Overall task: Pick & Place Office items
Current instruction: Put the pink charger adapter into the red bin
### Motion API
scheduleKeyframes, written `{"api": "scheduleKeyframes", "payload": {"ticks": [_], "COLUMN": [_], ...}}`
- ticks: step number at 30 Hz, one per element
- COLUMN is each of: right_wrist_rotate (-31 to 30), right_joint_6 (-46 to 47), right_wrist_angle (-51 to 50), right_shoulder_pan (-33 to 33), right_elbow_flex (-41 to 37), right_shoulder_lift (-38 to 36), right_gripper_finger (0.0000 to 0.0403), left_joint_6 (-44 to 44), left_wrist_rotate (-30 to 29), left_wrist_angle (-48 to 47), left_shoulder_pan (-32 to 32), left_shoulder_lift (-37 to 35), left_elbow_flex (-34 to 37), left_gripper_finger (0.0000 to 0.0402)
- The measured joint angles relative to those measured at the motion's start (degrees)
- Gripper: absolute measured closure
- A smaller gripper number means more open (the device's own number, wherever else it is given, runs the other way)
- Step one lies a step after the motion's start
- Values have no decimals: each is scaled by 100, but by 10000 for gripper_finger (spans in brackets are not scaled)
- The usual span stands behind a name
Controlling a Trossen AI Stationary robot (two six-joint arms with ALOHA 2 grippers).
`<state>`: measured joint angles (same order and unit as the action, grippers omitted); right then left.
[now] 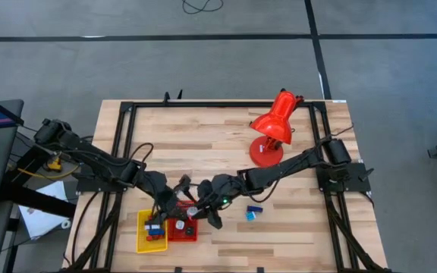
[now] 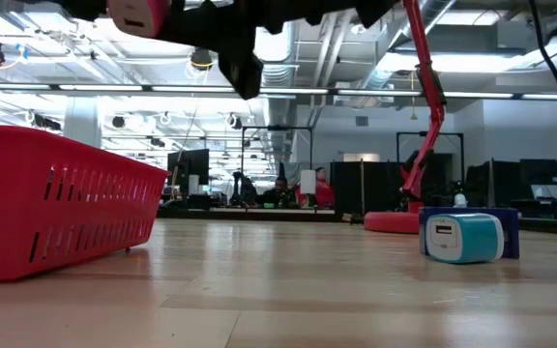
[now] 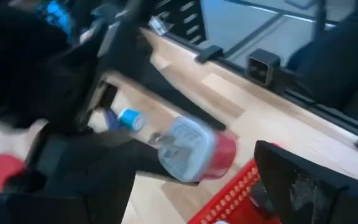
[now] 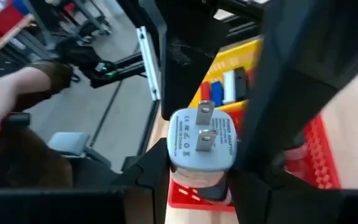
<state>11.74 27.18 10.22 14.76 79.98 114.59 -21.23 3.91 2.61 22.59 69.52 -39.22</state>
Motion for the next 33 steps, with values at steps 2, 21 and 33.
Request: {"api": "scheduleKeyframes", "payload": {"ticks": [2, 21, 33], "right_wrist_rotate": [59, 315, 472], "right_joint_6": [36, 197, 110], "right_wrist_angle": [172, 290, 302], "right_shoulder_pan": [-22, -102, -111], "right_elbow_flex": [-12, -15, -15], "right_shoulder_lift": [13, 15, 15], "right_gripper_finger": [286, 286, 286], "left_joint_6": [-87, -813, -886], "left_wrist_rotate": [84, 858, 857], "left_wrist_angle": [44, 496, 538], "left_shoulder_pan": [-7, -136, -140], "left_shoulder_lift": [0, 389, 389], "left_elbow_flex": [0, -7, -11], "left_gripper_finger": [85, 112, 225]}}
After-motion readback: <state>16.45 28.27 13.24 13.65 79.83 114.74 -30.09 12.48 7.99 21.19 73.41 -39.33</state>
